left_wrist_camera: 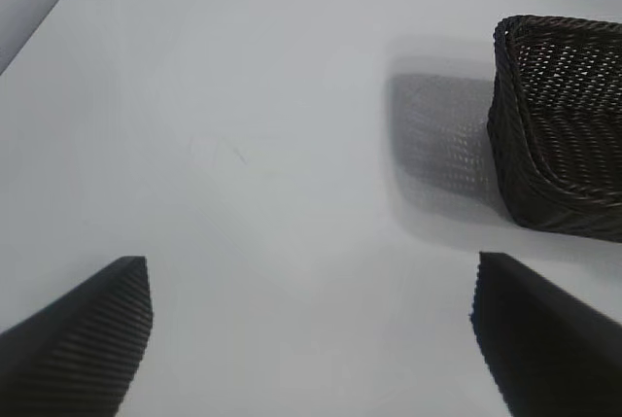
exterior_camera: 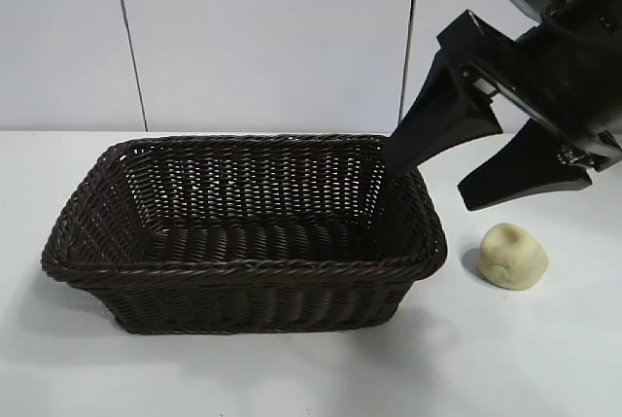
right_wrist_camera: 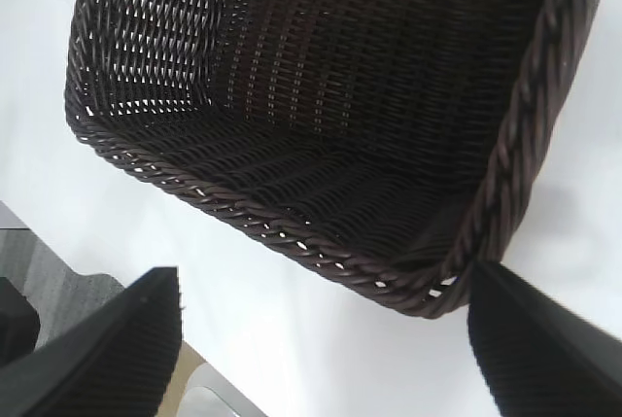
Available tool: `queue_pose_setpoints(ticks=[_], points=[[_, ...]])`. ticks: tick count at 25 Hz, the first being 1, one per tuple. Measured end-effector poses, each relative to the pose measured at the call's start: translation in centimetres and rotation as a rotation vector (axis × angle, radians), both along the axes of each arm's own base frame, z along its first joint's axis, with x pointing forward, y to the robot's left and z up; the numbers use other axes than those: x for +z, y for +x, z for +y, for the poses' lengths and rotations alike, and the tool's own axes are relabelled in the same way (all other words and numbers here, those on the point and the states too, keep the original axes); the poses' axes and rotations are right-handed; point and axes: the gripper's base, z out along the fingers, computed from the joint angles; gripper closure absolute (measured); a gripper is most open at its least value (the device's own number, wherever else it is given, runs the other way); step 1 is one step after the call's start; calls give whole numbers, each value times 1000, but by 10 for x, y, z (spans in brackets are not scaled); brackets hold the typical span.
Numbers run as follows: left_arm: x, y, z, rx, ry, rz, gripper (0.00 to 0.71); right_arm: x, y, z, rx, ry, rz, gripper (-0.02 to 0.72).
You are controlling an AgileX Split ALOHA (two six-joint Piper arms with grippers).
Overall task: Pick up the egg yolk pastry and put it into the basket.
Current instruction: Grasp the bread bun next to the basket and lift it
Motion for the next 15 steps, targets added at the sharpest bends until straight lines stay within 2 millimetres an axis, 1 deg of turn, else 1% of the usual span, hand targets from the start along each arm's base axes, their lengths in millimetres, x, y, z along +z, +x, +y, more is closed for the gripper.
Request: queue_pose_setpoints(ticks=[4, 7, 10, 13, 15], points=[[0, 0, 0, 0, -1, 0, 62, 4, 3, 1, -32, 16, 10, 122], [0, 0, 0, 0, -1, 0, 62, 15, 9, 1, -56, 18, -7, 122], [0, 0, 0, 0, -1, 0, 62, 28, 17, -1, -74, -17, -38, 122], [0, 0, 0, 0, -1, 0, 62, 40, 26, -4, -69, -93, -65, 122], [0, 0, 0, 0, -1, 0, 62, 44, 32, -6, -61, -148, -60, 122]])
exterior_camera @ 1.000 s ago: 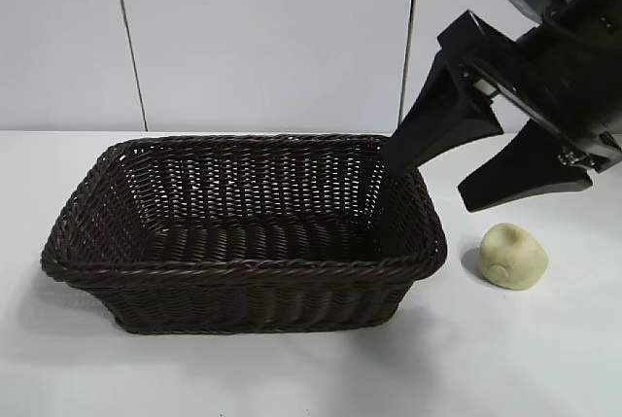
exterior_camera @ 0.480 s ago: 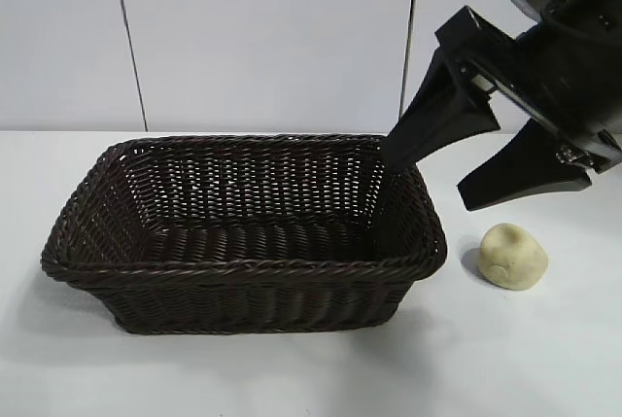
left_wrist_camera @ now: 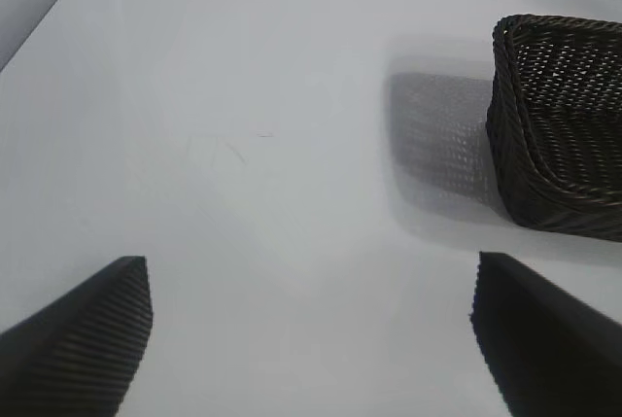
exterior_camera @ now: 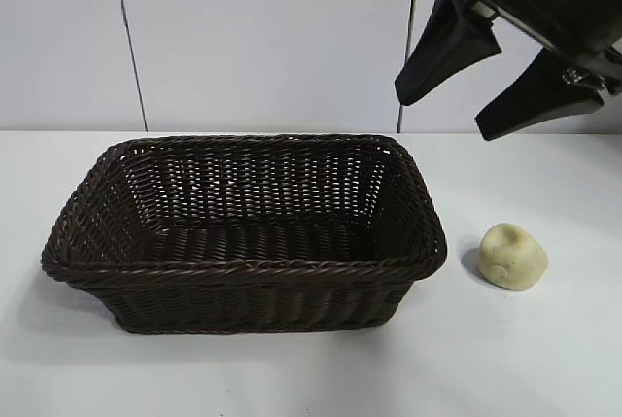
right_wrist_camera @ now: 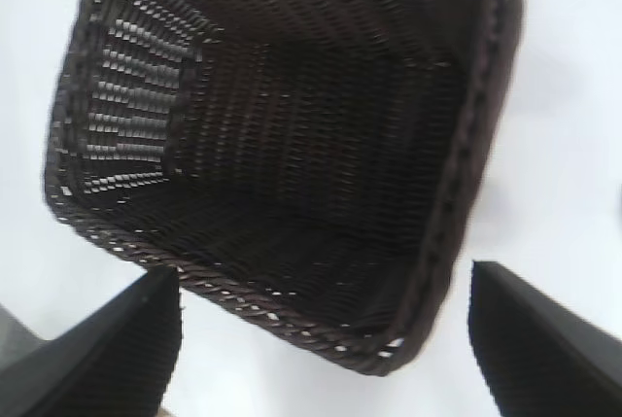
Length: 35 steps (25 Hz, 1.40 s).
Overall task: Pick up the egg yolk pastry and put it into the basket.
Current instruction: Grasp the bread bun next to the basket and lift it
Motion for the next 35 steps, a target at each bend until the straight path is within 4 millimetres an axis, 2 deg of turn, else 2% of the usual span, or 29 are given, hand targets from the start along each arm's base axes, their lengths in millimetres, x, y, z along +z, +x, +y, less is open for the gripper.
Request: queue_pose_setpoints(ticks=[5, 10, 17, 19, 26, 30, 35], points=[[0, 0, 0, 0, 0, 0, 62, 4, 12, -7, 1, -134, 17, 122], [0, 0, 0, 0, 0, 0, 62, -4, 19, -15, -10, -198, 52, 122], [0, 0, 0, 0, 0, 0, 62, -11, 32, -61, -166, -194, 87, 122], [0, 0, 0, 0, 0, 0, 62, -11, 33, -68, -189, -193, 89, 122], [0, 0, 0, 0, 0, 0, 62, -12, 35, -70, -208, -181, 71, 122], [0, 0, 0, 0, 0, 0, 62, -29, 41, -70, -210, -183, 114, 122], [0, 0, 0, 0, 0, 0, 62, -60, 59, -68, -241, -161, 155, 122]])
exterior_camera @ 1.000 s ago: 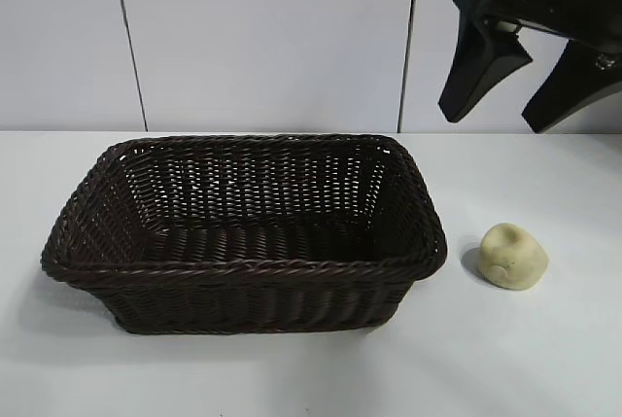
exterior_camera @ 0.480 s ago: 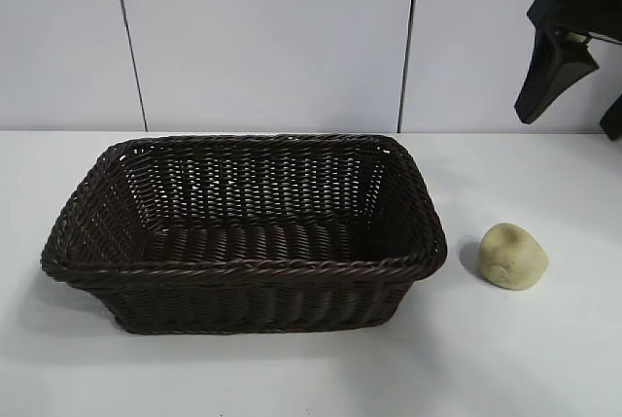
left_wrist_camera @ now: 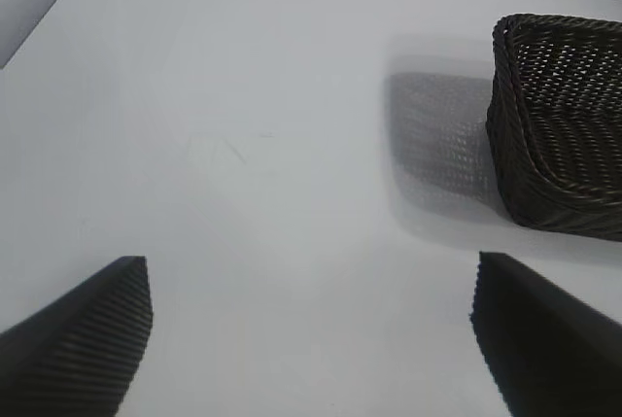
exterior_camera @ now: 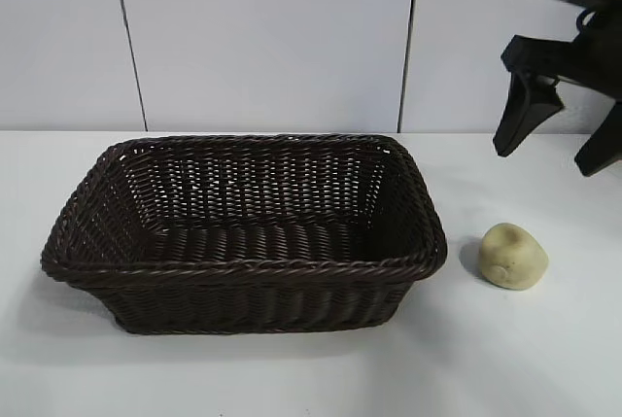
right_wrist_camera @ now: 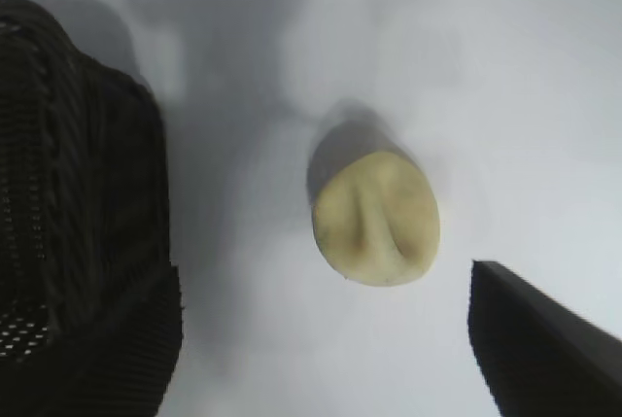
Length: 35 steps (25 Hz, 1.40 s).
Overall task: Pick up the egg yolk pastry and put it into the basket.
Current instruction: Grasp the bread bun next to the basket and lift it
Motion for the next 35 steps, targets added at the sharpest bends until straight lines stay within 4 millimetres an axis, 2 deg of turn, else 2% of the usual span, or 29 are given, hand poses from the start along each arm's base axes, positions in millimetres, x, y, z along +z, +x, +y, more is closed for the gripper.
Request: queue_pose_setpoints(ticks=[8, 15, 17, 19, 22, 24, 28, 31, 35], points=[[0, 0, 0, 0, 0, 0, 62, -52, 13, 1, -21, 10, 126, 122], [0, 0, 0, 0, 0, 0, 62, -76, 19, 1, -41, 8, 151, 149], [0, 0, 0, 0, 0, 0, 62, -77, 20, 1, -42, 8, 149, 223], [0, 0, 0, 0, 0, 0, 62, -77, 20, 1, -42, 8, 148, 344], [0, 0, 0, 0, 0, 0, 62, -77, 20, 1, -42, 8, 149, 573], [0, 0, 0, 0, 0, 0, 62, -76, 20, 1, -42, 8, 151, 642], [0, 0, 0, 0, 0, 0, 62, -60, 17, 1, -35, 14, 125, 671], [0, 0, 0, 0, 0, 0, 62, -26, 15, 3, -18, 28, 70, 671], [0, 0, 0, 0, 0, 1, 62, 30, 7, 4, 14, 47, -16, 672]])
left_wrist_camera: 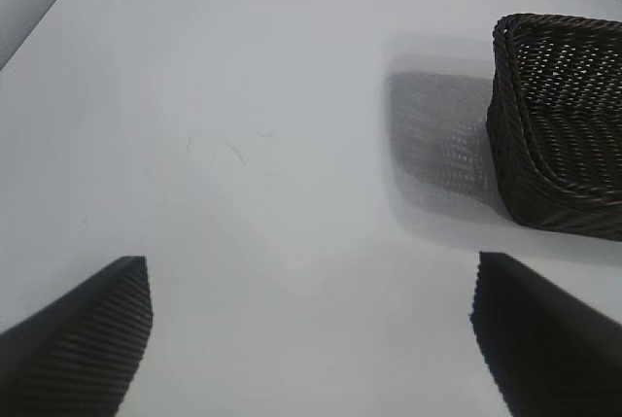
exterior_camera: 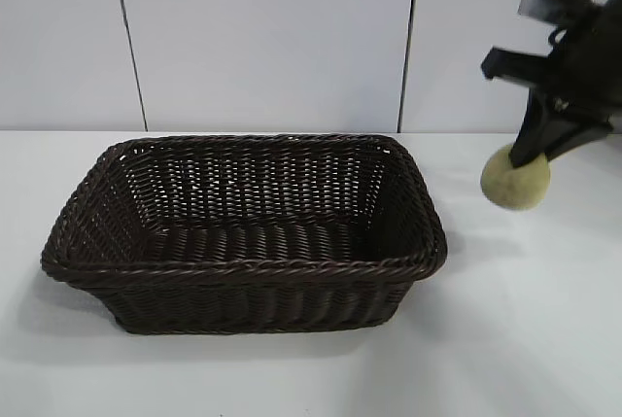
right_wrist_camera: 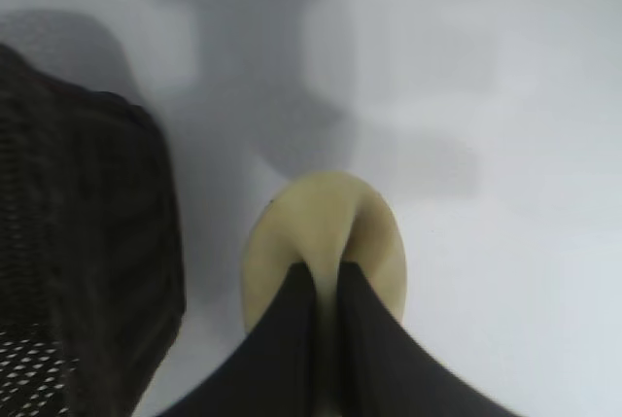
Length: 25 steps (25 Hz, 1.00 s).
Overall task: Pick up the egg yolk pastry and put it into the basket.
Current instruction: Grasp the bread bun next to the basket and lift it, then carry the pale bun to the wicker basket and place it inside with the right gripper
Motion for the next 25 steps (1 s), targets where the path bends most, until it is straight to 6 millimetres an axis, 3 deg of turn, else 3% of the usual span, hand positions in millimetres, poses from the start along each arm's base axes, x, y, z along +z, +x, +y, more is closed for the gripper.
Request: queue_pose_setpoints(ticks=[2, 5, 10, 16, 22, 25], points=[[0, 0, 0, 0, 0, 0, 62, 21, -6, 0, 9, 6, -41, 672], [0, 0, 0, 0, 0, 0, 62, 37, -14, 2, 10, 29, -69, 672], [0, 0, 0, 0, 0, 0, 62, 40, -16, 15, 28, 70, -69, 672], [0, 0, 0, 0, 0, 0, 62, 43, -23, 68, 154, 103, -129, 673], [0, 0, 0, 0, 0, 0, 62, 49, -44, 137, 301, 170, -217, 674], [0, 0, 0, 0, 0, 0, 62, 52, -53, 160, 347, 193, -268, 673]])
